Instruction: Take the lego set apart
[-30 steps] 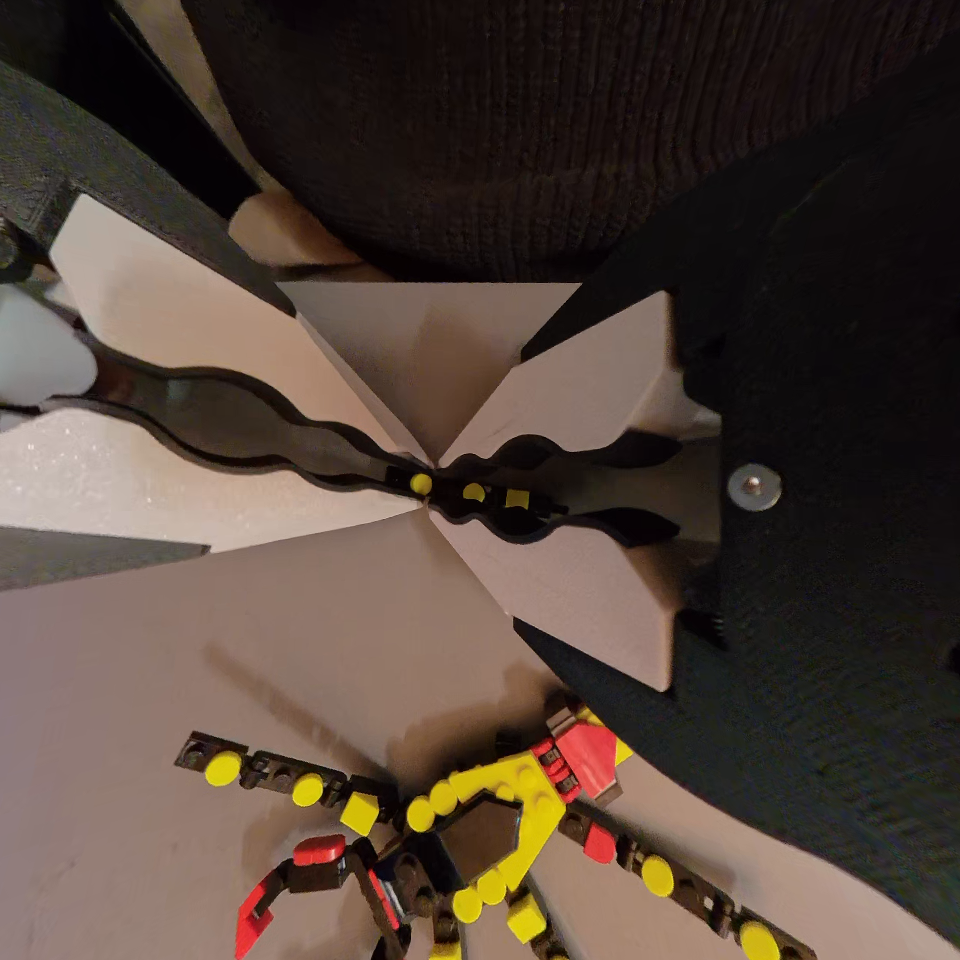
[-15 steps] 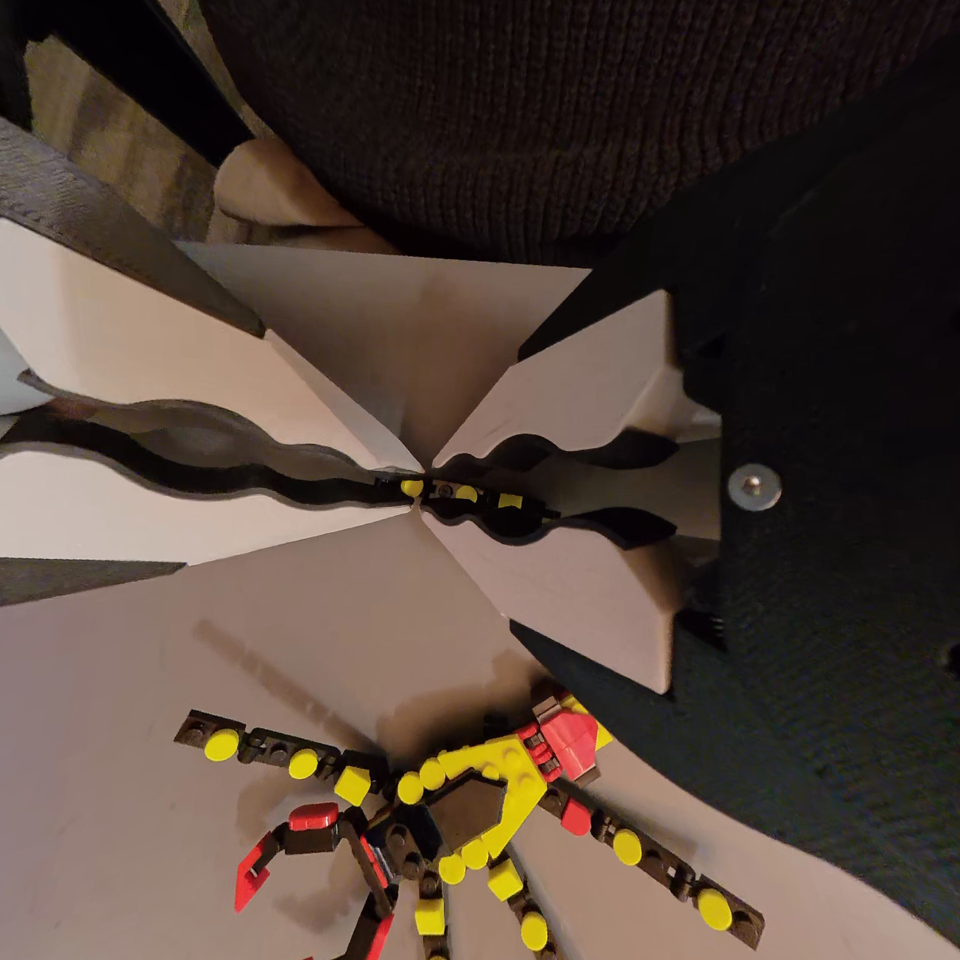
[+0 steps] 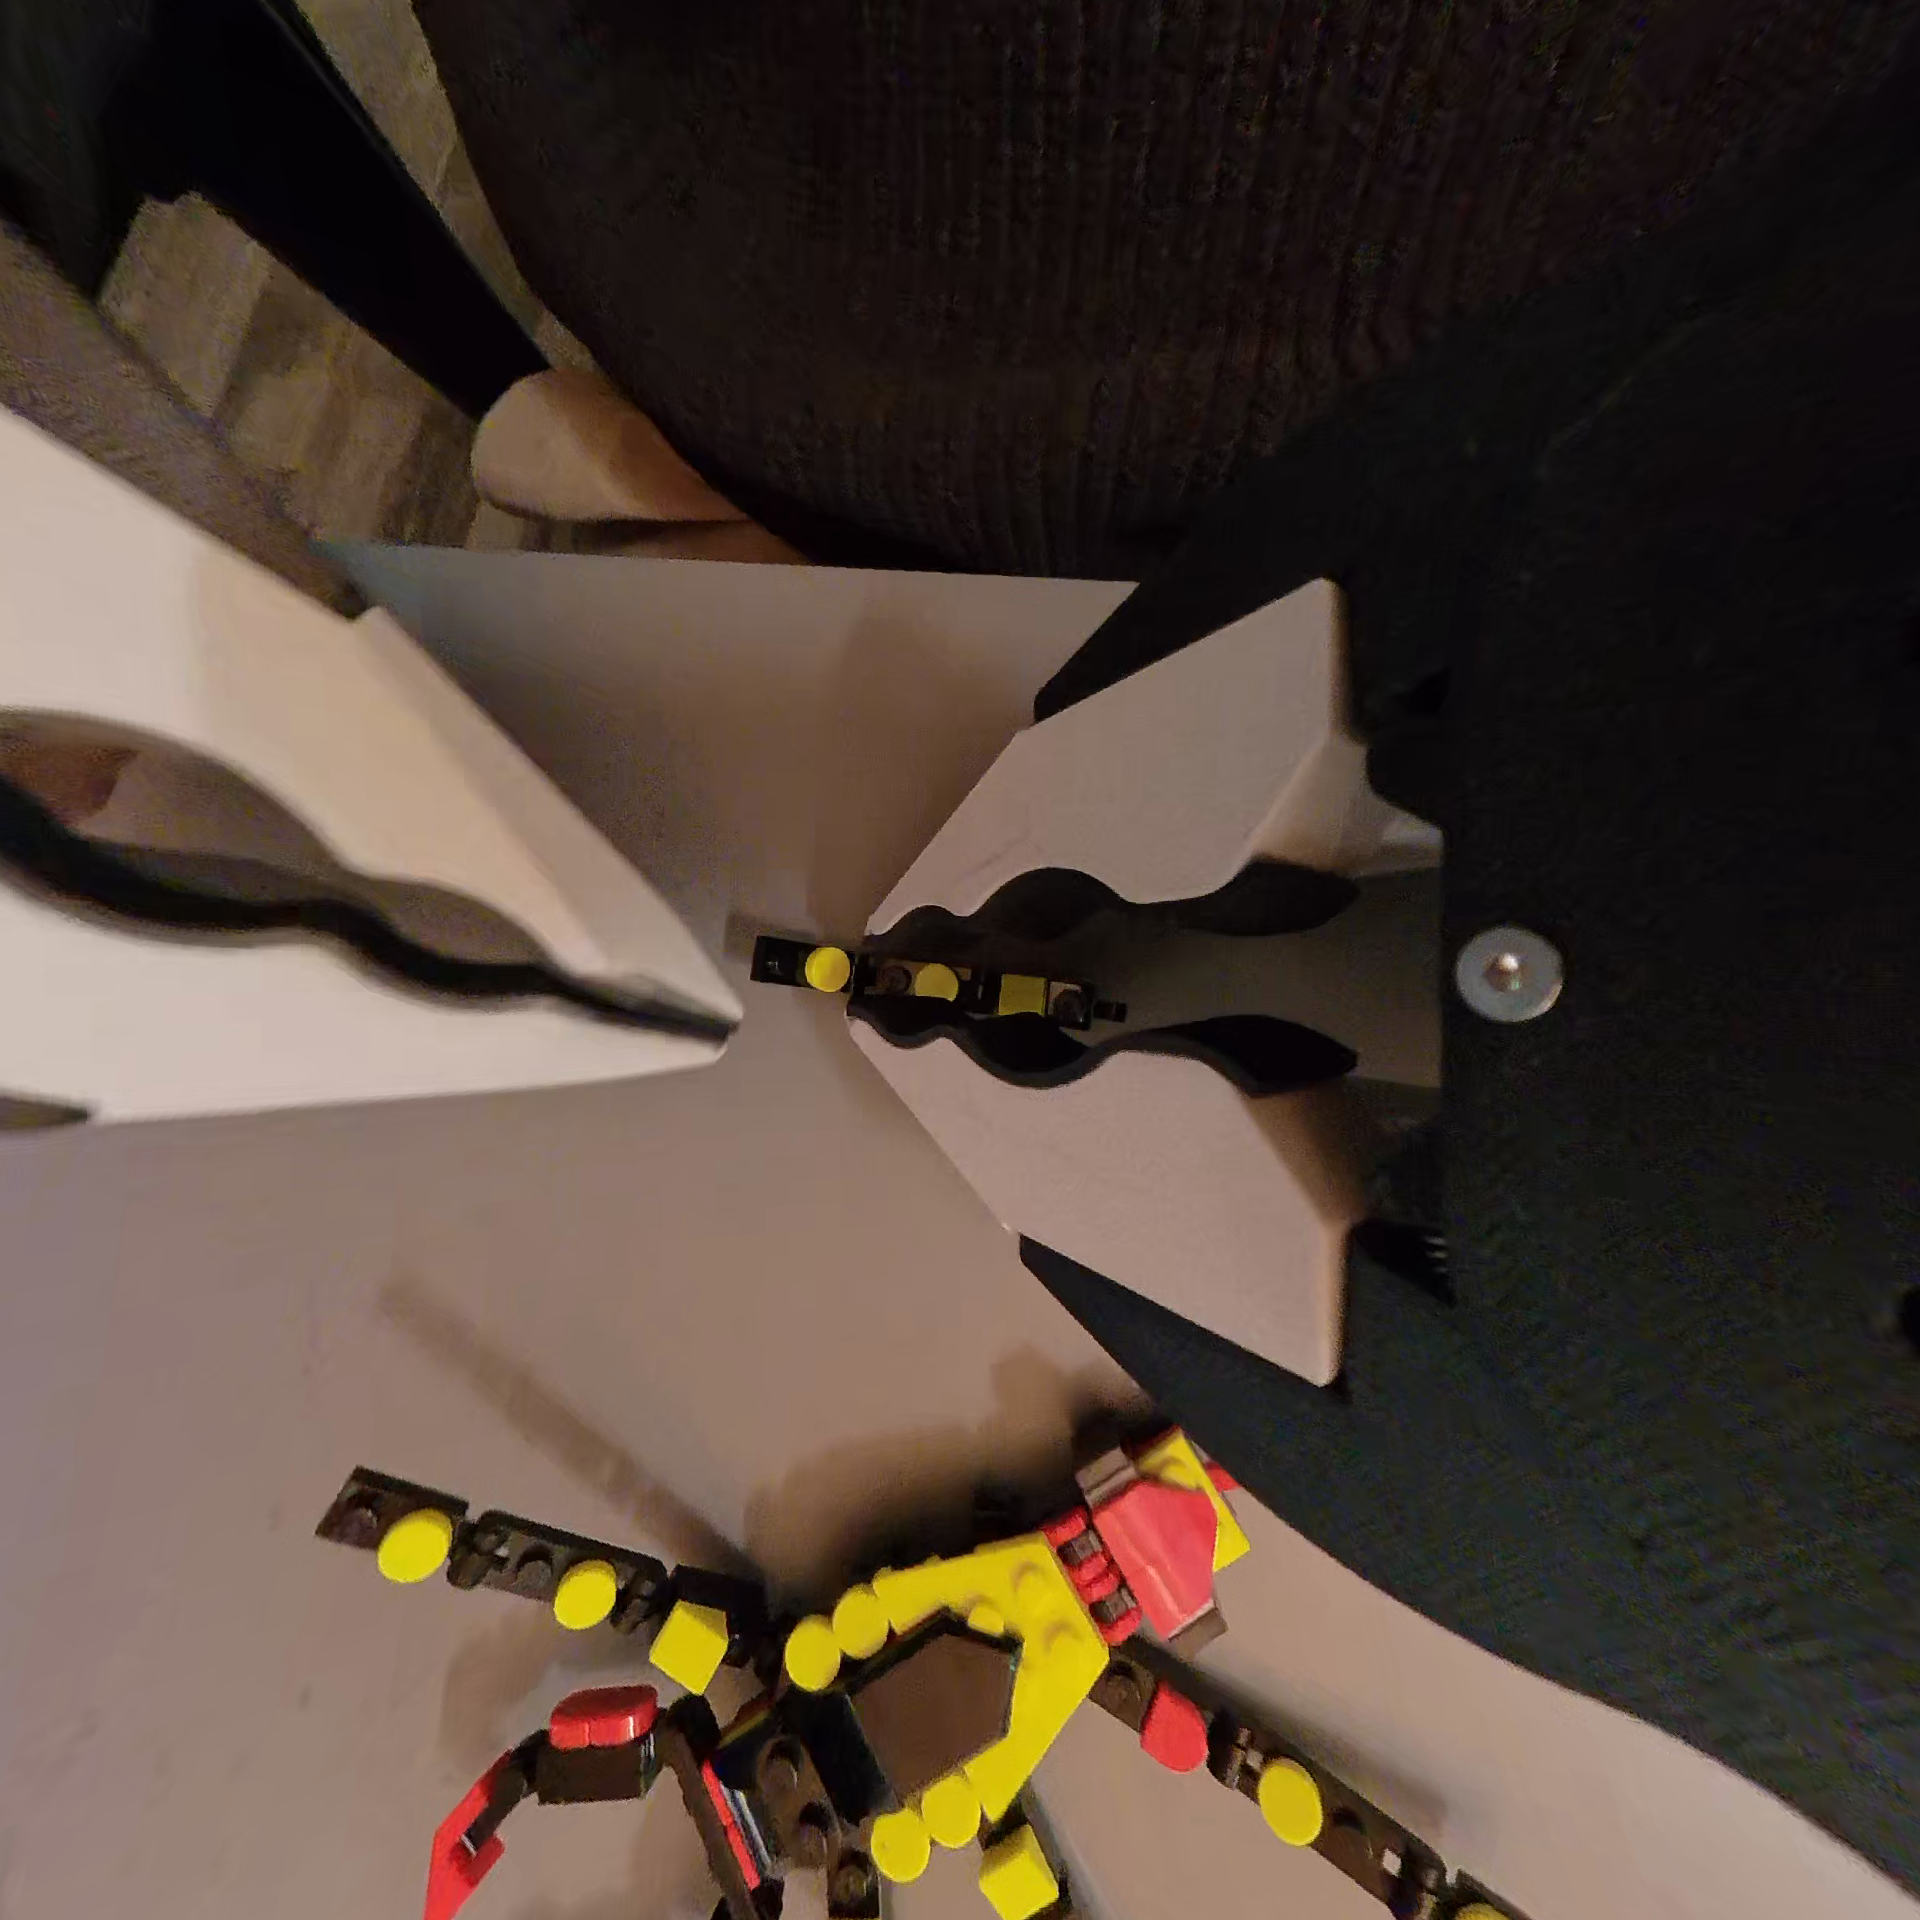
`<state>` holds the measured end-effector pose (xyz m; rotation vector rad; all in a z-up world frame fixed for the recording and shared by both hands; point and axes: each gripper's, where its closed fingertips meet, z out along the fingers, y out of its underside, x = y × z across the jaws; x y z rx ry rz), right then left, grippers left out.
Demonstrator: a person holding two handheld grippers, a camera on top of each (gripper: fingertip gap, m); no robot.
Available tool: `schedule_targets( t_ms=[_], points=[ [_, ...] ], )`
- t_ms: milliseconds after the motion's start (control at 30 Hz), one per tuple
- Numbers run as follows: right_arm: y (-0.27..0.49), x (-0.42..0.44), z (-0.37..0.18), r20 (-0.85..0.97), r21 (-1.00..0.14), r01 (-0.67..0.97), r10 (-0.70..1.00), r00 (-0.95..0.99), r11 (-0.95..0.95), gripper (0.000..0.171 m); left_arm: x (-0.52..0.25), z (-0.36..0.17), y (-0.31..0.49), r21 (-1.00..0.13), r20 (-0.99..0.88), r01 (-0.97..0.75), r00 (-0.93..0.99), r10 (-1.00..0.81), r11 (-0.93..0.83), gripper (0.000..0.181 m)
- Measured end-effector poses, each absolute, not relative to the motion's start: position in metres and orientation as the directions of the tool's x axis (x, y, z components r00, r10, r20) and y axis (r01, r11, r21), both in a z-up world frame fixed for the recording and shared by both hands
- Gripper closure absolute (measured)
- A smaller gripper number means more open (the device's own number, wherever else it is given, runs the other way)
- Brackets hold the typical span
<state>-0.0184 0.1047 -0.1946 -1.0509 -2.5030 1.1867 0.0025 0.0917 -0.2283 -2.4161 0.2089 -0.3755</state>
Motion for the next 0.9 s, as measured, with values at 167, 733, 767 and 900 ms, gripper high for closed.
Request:
schedule_targets(
  t_ms=[167, 733, 767, 900],
  points=[
    [0.090, -0.005, -0.204, -0.070, -0.703, 0.450, 0.576, -0.814, 0.551, 0.171, 0.001, -0.228, 0.092, -0.646, 0.223, -0.041, 0.945, -0.240, -0.762, 0.174],
    [0.092, 0.000, -0.224, -0.128, -0.646, 0.503, 0.568, -0.813, 0.574, 0.151, 0.001, -0.227, 0.095, -0.683, 0.279, 0.018, 0.930, -0.238, -0.730, 0.175],
    [0.091, -0.001, -0.224, -0.114, -0.645, 0.496, 0.568, -0.815, 0.581, 0.156, 0.002, -0.227, 0.095, -0.684, 0.285, 0.020, 0.928, -0.242, -0.730, 0.175],
    [0.093, -0.003, -0.226, -0.075, -0.637, 0.478, 0.569, -0.819, 0.605, 0.164, 0.002, -0.227, 0.094, -0.682, 0.292, 0.021, 0.924, -0.246, -0.731, 0.175]
  ],
)
